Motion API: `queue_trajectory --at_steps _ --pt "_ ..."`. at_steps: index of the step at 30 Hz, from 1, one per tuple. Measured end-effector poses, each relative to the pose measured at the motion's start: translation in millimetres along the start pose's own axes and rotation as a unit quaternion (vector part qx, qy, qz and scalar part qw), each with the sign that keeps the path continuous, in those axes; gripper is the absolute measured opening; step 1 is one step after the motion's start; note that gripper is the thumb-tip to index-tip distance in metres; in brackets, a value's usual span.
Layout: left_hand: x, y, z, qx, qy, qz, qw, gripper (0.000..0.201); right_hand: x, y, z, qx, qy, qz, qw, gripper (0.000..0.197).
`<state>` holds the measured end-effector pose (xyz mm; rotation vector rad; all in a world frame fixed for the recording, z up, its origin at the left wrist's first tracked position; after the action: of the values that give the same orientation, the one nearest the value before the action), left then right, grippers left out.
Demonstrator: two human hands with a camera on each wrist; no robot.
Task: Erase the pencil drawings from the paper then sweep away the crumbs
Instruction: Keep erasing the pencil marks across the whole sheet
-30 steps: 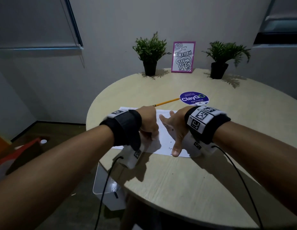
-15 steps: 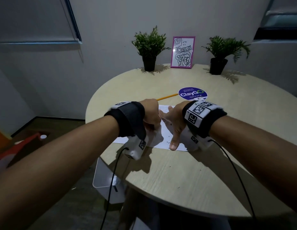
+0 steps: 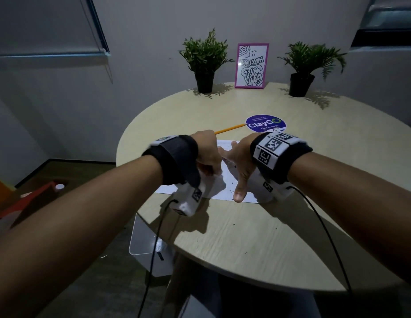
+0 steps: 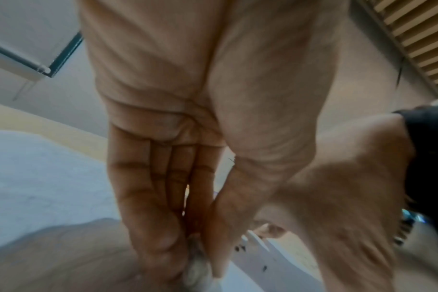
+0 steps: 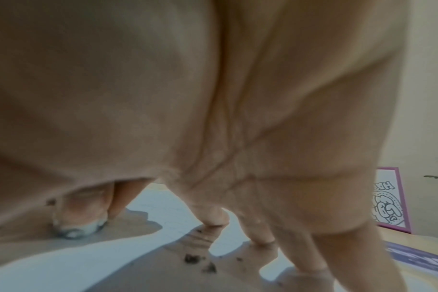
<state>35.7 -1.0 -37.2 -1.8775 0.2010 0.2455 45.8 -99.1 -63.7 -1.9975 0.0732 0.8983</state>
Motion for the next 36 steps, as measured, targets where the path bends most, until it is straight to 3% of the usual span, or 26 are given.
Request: queue_trajectory --at_steps 3,8,13,16,23,29,33,36 --pt "2 1 7 0.015 -0.01 0.005 1.0 0.035 -2 0 -1 0.003 0.003 -0.002 1.0 0.152" --pt "-4 -4 44 0.011 -0.059 0.006 0.998 0.025 2 1 -1 0.002 0.006 0.005 1.0 0.16" --pt "4 -8 21 -0.015 -0.03 -0.031 0.999 0.026 1 0 0 -0.012 0.006 -0.006 1.0 0.153" --pt "9 1 8 -0.062 -0.02 -0.019 0.998 0.034 -3 -2 -1 -0.016 0.004 -0.023 1.0 0.146" --pt "-1 -4 53 -0.038 -0.068 -0.001 0.997 0.033 3 2 -5 -0.003 0.016 -0.011 1.0 0.156" --pt "2 -5 29 -0.085 -0.031 -0.01 0.996 0.021 6 5 -2 -0.047 0.018 -0.015 0.999 0.159" --pt "6 7 12 -0.09 -0.009 0.0 0.996 0.03 1 1 -2 -0.022 0.011 -0.015 1.0 0.154" --pt "6 6 26 -0.054 -0.028 0.005 0.998 0.033 2 4 -3 -0.019 0.013 -0.01 1.0 0.158"
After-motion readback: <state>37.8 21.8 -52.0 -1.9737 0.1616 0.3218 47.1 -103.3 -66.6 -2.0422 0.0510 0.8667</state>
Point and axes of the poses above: each hand's wrist, its own x-axis towards the middle knuckle, its own y-axis out of the palm, z = x × y, the point moved 8 cm from there along x, towards the middle knuckle, and after that the axes turned 1 degree about -x, right-handed, at the moved point
